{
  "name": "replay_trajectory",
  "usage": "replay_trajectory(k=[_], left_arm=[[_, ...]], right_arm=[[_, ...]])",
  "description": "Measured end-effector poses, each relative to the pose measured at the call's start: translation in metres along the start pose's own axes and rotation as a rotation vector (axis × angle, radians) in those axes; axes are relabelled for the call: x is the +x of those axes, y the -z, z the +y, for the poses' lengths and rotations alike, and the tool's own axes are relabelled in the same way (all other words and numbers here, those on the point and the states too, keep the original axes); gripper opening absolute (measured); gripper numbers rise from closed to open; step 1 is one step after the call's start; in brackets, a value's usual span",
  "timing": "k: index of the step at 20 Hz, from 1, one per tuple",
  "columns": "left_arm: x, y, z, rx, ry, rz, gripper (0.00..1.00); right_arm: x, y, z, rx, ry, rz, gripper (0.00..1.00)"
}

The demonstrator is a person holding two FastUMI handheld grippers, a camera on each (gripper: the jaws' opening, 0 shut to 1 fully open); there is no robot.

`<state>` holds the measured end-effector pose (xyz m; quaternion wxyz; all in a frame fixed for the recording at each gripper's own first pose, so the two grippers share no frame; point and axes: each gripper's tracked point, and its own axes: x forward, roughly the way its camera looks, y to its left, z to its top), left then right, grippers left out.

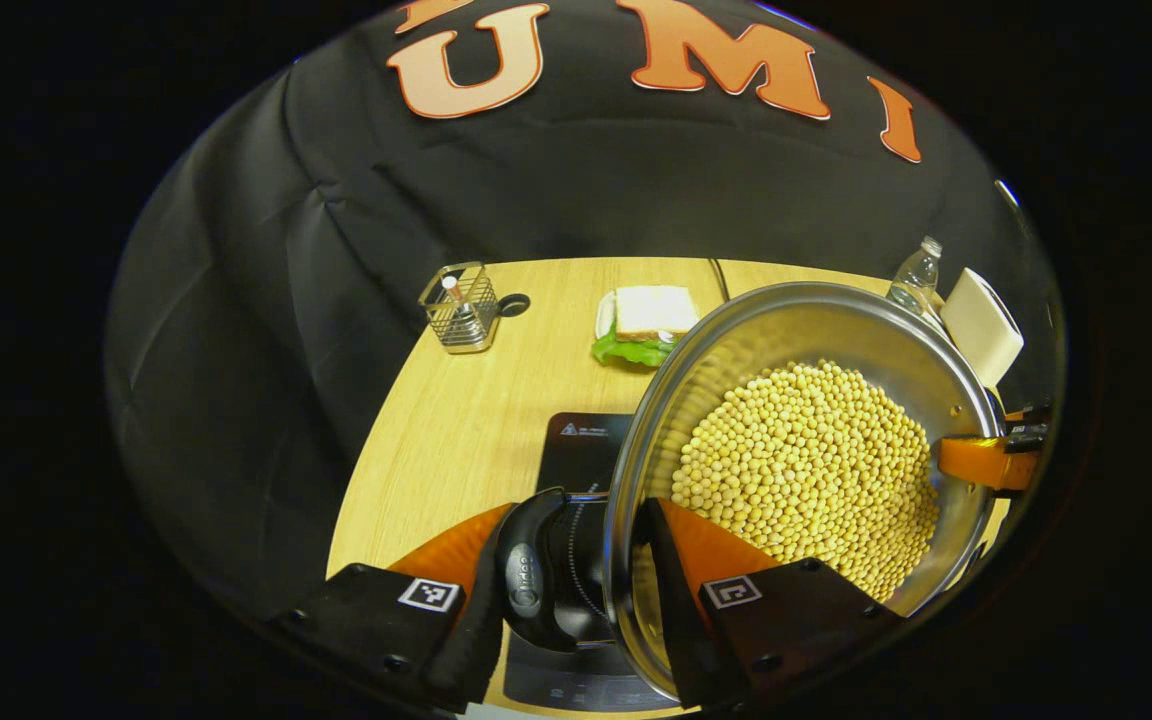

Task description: First push the handle of the pot to place it horizontally, then grasp the pot with both hands and set it on the induction cooktop.

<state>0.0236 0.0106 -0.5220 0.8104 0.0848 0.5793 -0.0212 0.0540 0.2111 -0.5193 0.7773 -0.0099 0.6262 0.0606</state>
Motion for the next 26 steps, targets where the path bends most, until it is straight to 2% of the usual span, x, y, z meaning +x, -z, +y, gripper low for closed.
replay_trajectory(k=[2, 4, 5, 6, 7, 9, 10, 15, 17, 18, 23, 26], left_arm=[[0.003, 0.000, 0.014, -0.002, -0.012, -0.001, 0.70], [0.007, 0.002, 0.025, -0.004, -0.021, 0.001, 0.70], [0.009, 0.004, 0.029, -0.004, -0.022, 0.004, 0.74], [0.010, 0.007, 0.034, -0.007, -0.023, 0.010, 0.70], [0.015, 0.009, 0.038, -0.007, -0.024, 0.014, 0.77], [0.026, 0.015, 0.044, -0.012, -0.026, 0.024, 0.70], [0.033, 0.018, 0.047, -0.014, -0.026, 0.029, 0.74], [0.055, 0.023, 0.056, -0.025, -0.025, 0.033, 0.77], [0.056, 0.025, 0.055, -0.025, -0.026, 0.031, 0.71], [0.051, 0.025, 0.053, -0.022, -0.028, 0.030, 0.74], [0.051, 0.007, 0.039, -0.017, -0.031, 0.032, 0.72], [0.063, 0.007, 0.045, -0.023, -0.019, 0.041, 0.77]], right_arm=[[0.003, 0.000, 0.009, -0.004, -0.009, 0.003, 0.58], [0.009, 0.002, 0.019, -0.007, -0.016, 0.012, 0.58], [0.013, 0.003, 0.023, -0.006, -0.018, 0.015, 0.58], [0.016, 0.005, 0.026, -0.010, -0.020, 0.021, 0.58], [0.020, 0.006, 0.029, -0.009, -0.019, 0.026, 0.58], [0.025, 0.009, 0.033, -0.014, -0.018, 0.034, 0.58], [0.026, 0.009, 0.035, -0.018, -0.019, 0.034, 0.58], [0.027, 0.010, 0.037, -0.016, -0.011, 0.036, 0.59], [0.028, 0.011, 0.036, -0.008, -0.011, 0.034, 0.59], [0.027, 0.011, 0.036, -0.007, -0.012, 0.036, 0.58], [0.030, 0.012, 0.036, -0.014, -0.015, 0.035, 0.58], [0.032, 0.010, 0.038, -0.012, -0.017, 0.036, 0.58]])
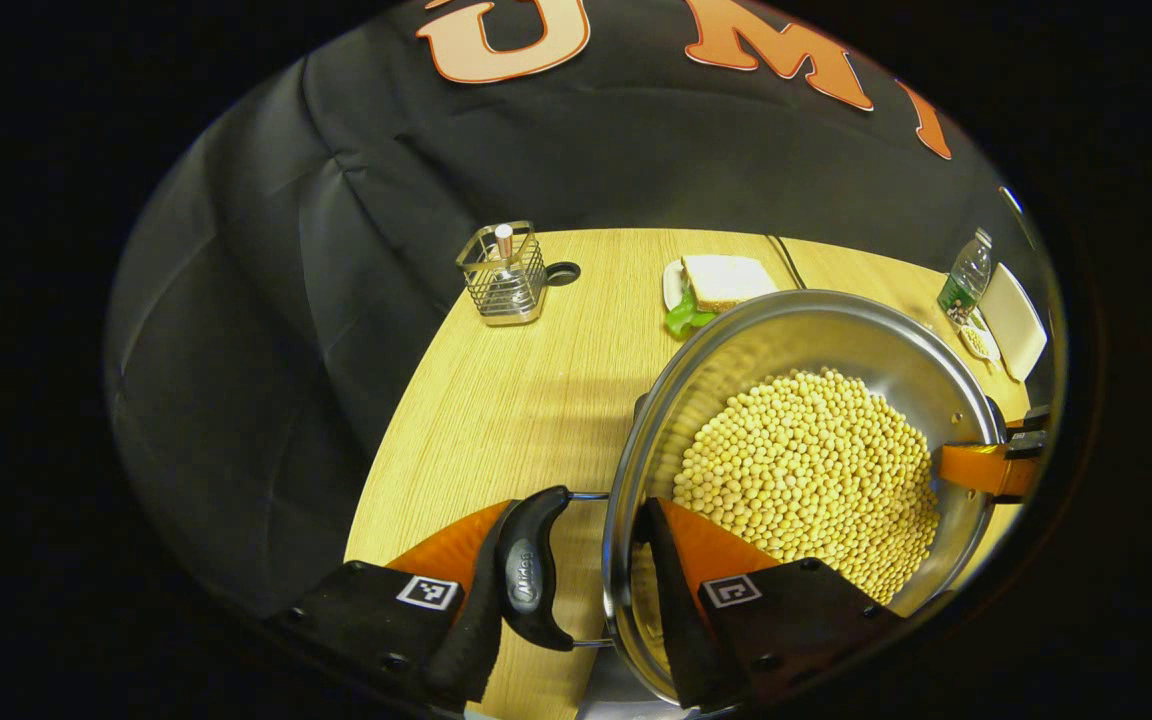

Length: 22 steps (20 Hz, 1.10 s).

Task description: First push the handle of the pot to place it horizontally, then grasp the pot with both hands and set it on the induction cooktop.

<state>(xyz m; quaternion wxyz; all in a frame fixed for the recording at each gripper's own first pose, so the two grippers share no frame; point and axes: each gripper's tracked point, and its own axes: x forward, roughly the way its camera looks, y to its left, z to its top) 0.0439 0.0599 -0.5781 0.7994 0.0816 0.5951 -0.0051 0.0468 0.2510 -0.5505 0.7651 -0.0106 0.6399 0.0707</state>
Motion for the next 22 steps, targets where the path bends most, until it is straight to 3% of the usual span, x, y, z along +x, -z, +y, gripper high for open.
replay_trajectory(k=[4, 5, 6, 7, 10, 15, 16, 18, 19, 22], left_arm=[[0.009, 0.010, 0.010, -0.011, 0.017, -0.003, 0.76], [0.008, 0.012, 0.011, -0.014, 0.019, -0.006, 0.79], [0.009, 0.012, 0.011, -0.009, 0.021, -0.017, 0.81], [0.009, 0.012, 0.013, -0.013, 0.022, -0.031, 0.83], [-0.010, -0.003, 0.019, -0.020, -0.001, -0.111, 0.83], [-0.097, -0.071, 0.039, 0.025, -0.118, -0.395, 0.78], [-0.122, -0.086, 0.037, 0.030, -0.129, -0.462, 0.70], [-0.171, -0.114, 0.029, 0.034, -0.138, -0.605, 0.86], [-0.196, -0.127, 0.025, 0.028, -0.138, -0.674, 0.82], [-0.272, -0.161, 0.004, -0.026, -0.098, -0.880, 0.91]], right_arm=[[-0.001, -0.002, 0.002, -0.031, 0.000, -0.022, 0.63], [-0.002, -0.002, 0.003, -0.042, -0.006, -0.029, 0.60], [-0.004, -0.002, 0.002, -0.041, -0.018, -0.038, 0.66], [-0.009, -0.004, 0.000, -0.036, -0.036, -0.045, 0.63], [-0.042, -0.022, -0.011, -0.011, -0.078, -0.119, 0.67], [-0.110, -0.056, -0.044, -0.011, -0.081, -0.321, 0.67], [-0.127, -0.064, -0.055, -0.005, -0.075, -0.371, 0.69], [-0.166, -0.083, -0.084, 0.006, -0.047, -0.485, 0.73], [-0.190, -0.093, -0.100, 0.005, -0.026, -0.551, 0.75], [-0.252, -0.110, -0.133, 0.004, 0.031, -0.729, 0.84]])
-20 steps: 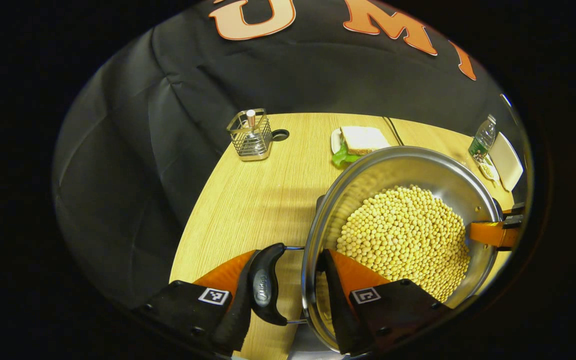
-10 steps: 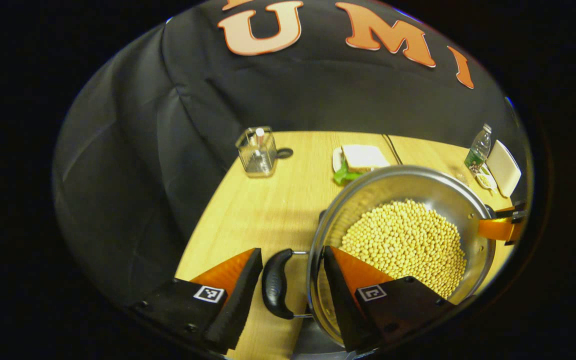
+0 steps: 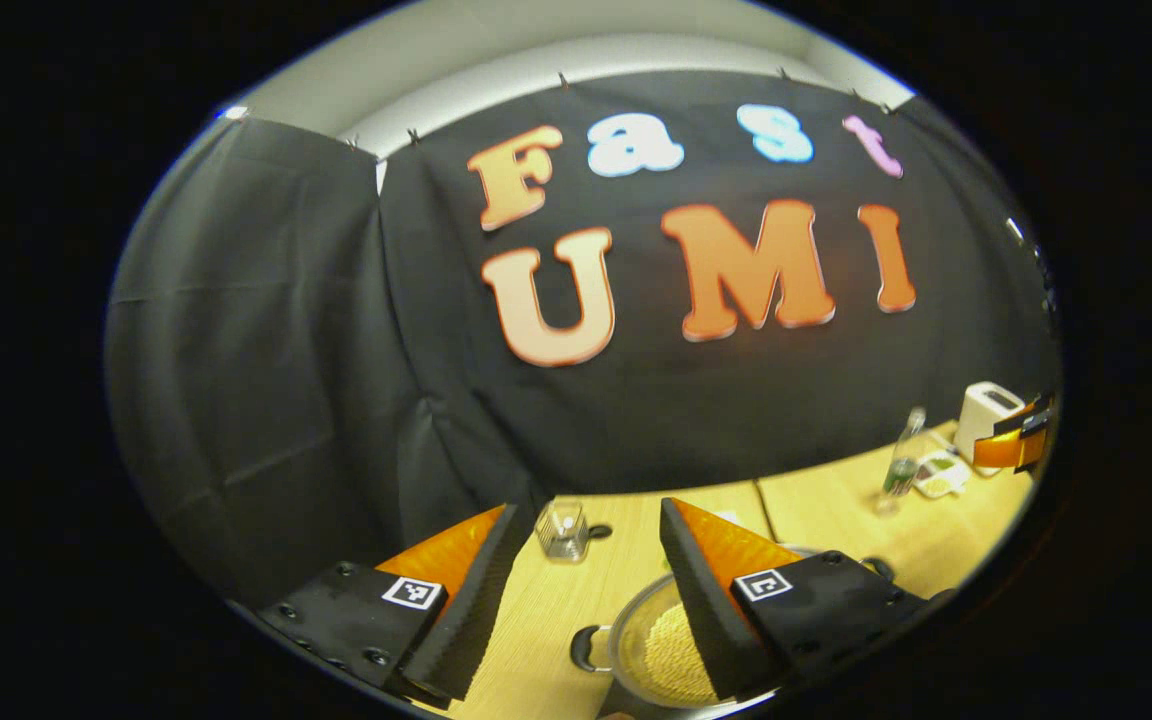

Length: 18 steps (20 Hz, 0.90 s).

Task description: First push the handle of the pot to place it horizontally, then grasp the pot with both hands and set it on the induction cooktop.

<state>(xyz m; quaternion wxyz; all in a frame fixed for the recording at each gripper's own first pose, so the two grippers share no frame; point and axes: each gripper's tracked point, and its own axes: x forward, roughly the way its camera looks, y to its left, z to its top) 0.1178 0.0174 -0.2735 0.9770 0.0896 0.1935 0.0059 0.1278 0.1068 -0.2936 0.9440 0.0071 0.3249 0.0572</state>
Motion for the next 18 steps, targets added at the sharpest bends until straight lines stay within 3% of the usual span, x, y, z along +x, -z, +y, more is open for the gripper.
replay_trajectory(k=[1, 3, 4, 6, 7, 8, 10, 11, 12, 13, 14, 18], left_arm=[[-0.010, -0.029, -0.003, -0.022, 0.001, -0.057, 1.00], [-0.034, -0.081, -0.003, -0.073, -0.001, -0.171, 0.92], [-0.045, -0.103, -0.002, -0.107, -0.004, -0.219, 1.00], [-0.067, -0.133, -0.006, -0.157, 0.017, -0.250, 0.94], [-0.074, -0.146, -0.004, -0.177, 0.020, -0.261, 0.99], [-0.085, -0.159, -0.005, -0.194, 0.024, -0.278, 0.95], [-0.092, -0.177, -0.006, -0.210, 0.025, -0.323, 0.99], [-0.093, -0.182, -0.007, -0.225, 0.029, -0.340, 0.92], [-0.092, -0.183, -0.011, -0.236, 0.045, -0.341, 0.99], [-0.094, -0.184, -0.010, -0.249, 0.052, -0.338, 0.95], [-0.097, -0.188, -0.011, -0.260, 0.060, -0.339, 0.97], [-0.112, -0.219, -0.008, -0.269, 0.062, -0.415, 0.97]], right_arm=[[-0.016, -0.019, -0.009, -0.005, 0.007, -0.056, 0.86], [-0.051, -0.054, -0.032, -0.023, 0.026, -0.165, 0.90], [-0.068, -0.068, -0.042, -0.032, 0.036, -0.211, 0.93], [-0.095, -0.092, -0.053, -0.032, 0.038, -0.286, 0.93], [-0.109, -0.103, -0.060, -0.030, 0.038, -0.324, 0.98], [-0.126, -0.117, -0.071, -0.031, 0.045, -0.367, 0.98], [-0.159, -0.147, -0.091, -0.038, 0.071, -0.470, 0.93], [-0.173, -0.160, -0.095, -0.039, 0.080, -0.523, 0.93], [-0.187, -0.172, -0.097, -0.046, 0.073, -0.578, 0.93], [-0.197, -0.180, -0.096, -0.054, 0.065, -0.614, 0.93], [-0.202, -0.181, -0.096, -0.059, 0.065, -0.630, 0.98], [-0.239, -0.192, -0.091, -0.116, 0.063, -0.683, 0.98]])
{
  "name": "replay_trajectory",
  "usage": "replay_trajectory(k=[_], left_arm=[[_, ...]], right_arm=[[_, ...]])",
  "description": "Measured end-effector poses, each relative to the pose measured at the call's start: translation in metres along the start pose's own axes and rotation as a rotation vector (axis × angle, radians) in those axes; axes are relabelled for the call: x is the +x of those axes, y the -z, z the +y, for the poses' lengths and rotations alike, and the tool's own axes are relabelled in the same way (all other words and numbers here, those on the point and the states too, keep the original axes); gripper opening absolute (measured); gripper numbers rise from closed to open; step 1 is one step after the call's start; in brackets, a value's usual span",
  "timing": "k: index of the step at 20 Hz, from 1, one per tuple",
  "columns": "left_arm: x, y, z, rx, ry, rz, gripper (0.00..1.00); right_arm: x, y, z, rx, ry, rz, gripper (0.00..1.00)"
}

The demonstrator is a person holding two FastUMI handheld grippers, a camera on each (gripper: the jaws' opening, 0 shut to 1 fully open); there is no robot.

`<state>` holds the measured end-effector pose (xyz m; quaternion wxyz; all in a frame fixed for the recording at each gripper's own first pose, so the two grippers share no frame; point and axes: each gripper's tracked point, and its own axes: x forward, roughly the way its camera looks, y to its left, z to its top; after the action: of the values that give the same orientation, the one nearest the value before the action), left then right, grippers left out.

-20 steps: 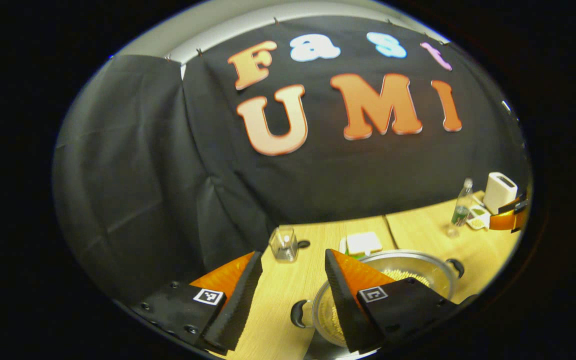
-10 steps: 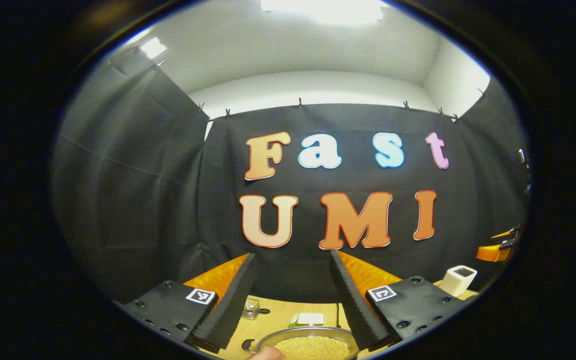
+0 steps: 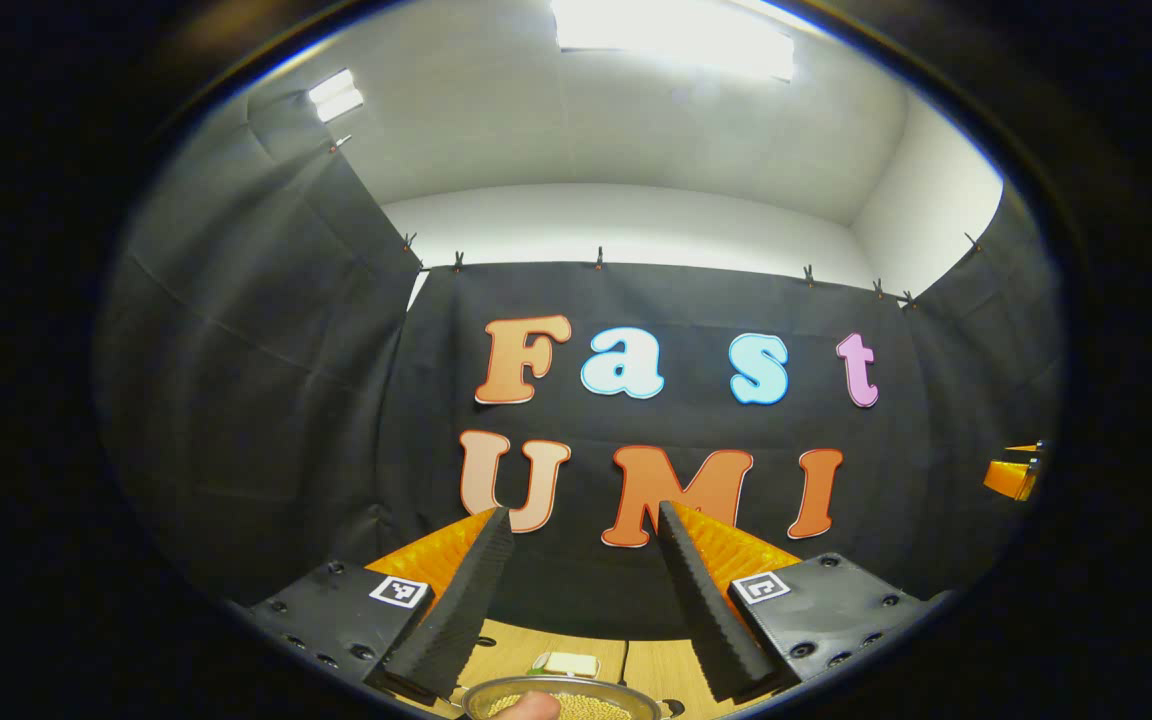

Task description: First push the handle of the pot to place it horizontally, then grasp the pot with both hands and set it on the induction cooktop.

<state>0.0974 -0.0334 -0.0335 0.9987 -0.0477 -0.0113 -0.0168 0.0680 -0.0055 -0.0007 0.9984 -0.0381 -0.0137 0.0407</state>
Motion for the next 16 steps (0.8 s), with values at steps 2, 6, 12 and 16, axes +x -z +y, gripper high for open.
replay_trajectory(k=[2, 6, 12, 16], left_arm=[[-0.004, -0.013, -0.008, 0.016, 0.005, -0.022, 0.96], [-0.018, -0.043, -0.012, 0.044, 0.014, -0.072, 0.92], [-0.037, -0.063, -0.024, 0.112, 0.040, -0.136, 0.97], [-0.044, -0.077, -0.021, 0.125, 0.028, -0.167, 0.98]], right_arm=[[-0.009, -0.010, 0.000, -0.041, 0.014, -0.022, 0.93], [-0.021, -0.031, 0.004, -0.053, 0.018, -0.068, 0.93], [-0.019, -0.027, 0.014, 0.001, -0.024, -0.033, 0.95], [-0.022, -0.030, 0.014, -0.004, -0.021, -0.037, 0.98]])
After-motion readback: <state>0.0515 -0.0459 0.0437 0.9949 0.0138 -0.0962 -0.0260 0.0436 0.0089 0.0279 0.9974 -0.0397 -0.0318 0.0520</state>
